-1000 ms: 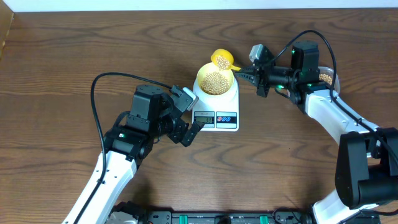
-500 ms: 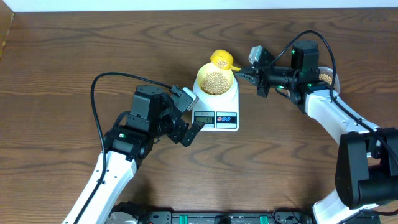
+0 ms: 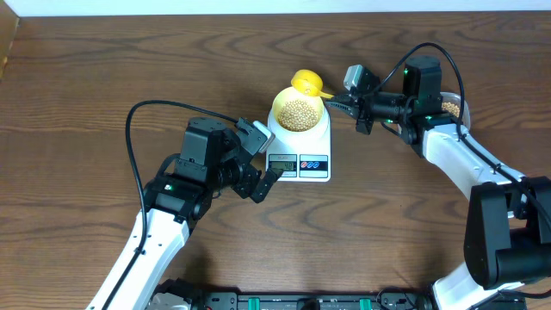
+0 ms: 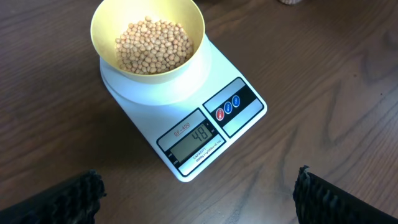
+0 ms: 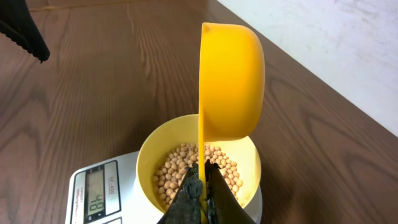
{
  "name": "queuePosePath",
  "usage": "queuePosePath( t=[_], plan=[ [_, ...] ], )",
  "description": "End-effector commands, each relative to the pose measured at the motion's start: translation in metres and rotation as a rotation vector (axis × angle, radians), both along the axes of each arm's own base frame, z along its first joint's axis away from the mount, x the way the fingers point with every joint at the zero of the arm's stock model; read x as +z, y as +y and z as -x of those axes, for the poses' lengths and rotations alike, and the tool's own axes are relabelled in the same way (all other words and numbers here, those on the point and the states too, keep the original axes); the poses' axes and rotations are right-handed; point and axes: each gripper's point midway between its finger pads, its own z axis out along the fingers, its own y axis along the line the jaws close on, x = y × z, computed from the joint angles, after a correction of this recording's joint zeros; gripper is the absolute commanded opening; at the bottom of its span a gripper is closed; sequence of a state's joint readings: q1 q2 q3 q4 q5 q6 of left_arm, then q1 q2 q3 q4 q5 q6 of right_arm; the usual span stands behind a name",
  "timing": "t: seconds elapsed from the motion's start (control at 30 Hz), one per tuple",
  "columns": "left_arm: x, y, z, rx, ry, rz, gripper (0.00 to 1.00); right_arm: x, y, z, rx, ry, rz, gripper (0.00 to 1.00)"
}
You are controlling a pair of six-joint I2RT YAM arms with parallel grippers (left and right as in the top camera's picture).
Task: Scoop item into bowl and weigh 50g on scale
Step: 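Tilt the scoop to pour soybeans into the yellow bowl, then carry the empty scoop right back to the soybean tub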
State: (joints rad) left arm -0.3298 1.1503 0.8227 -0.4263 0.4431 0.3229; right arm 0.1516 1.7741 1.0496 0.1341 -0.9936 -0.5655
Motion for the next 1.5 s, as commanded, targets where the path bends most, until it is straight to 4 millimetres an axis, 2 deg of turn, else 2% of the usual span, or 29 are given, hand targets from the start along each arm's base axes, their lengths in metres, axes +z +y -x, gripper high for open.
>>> queuePosePath(
  t=[0.0, 0.23, 0.5, 0.8, 0.93, 1.13, 1.33, 1.47],
  plan=[
    [-0.008, 0.001, 0.003, -0.017, 0.013, -0.01, 1.0, -0.005, 0.003, 0.001, 0.014, -0.001, 0.007, 0.01],
    [-0.008, 0.001, 0.003, -0.017, 0.013, -0.01, 1.0, -0.006, 0.003, 0.002, -0.001, 0.047, -0.007, 0.01],
    [-0.008, 0.001, 0.003, -0.017, 0.013, -0.01, 1.0, -0.006, 0.002, 0.001, -0.052, 0.188, -0.055, 0.01],
    [-0.008, 0.001, 0.003, -0.018, 0.013, -0.01, 1.0, -0.001, 0.003, -0.002, -0.146, 0.436, -0.163, 0.01],
    [-0.008, 0.001, 0.003, -0.017, 0.013, -0.01, 1.0, 0.007, 0.0, -0.012, -0.223, 0.549, -0.243, 0.01],
    [-0.008, 0.001, 0.003, -0.017, 0.013, -0.01, 1.0, 0.012, -0.024, -0.04, -0.451, 0.758, -0.396, 0.01],
    [-0.008, 0.001, 0.003, -0.017, 0.013, -0.01, 1.0, 0.012, -0.059, -0.053, -0.584, 0.96, -0.538, 0.01],
    [-0.008, 0.001, 0.003, -0.017, 0.013, -0.01, 1.0, 0.018, -0.079, -0.053, -0.594, 1.043, -0.605, 0.01]
  ],
)
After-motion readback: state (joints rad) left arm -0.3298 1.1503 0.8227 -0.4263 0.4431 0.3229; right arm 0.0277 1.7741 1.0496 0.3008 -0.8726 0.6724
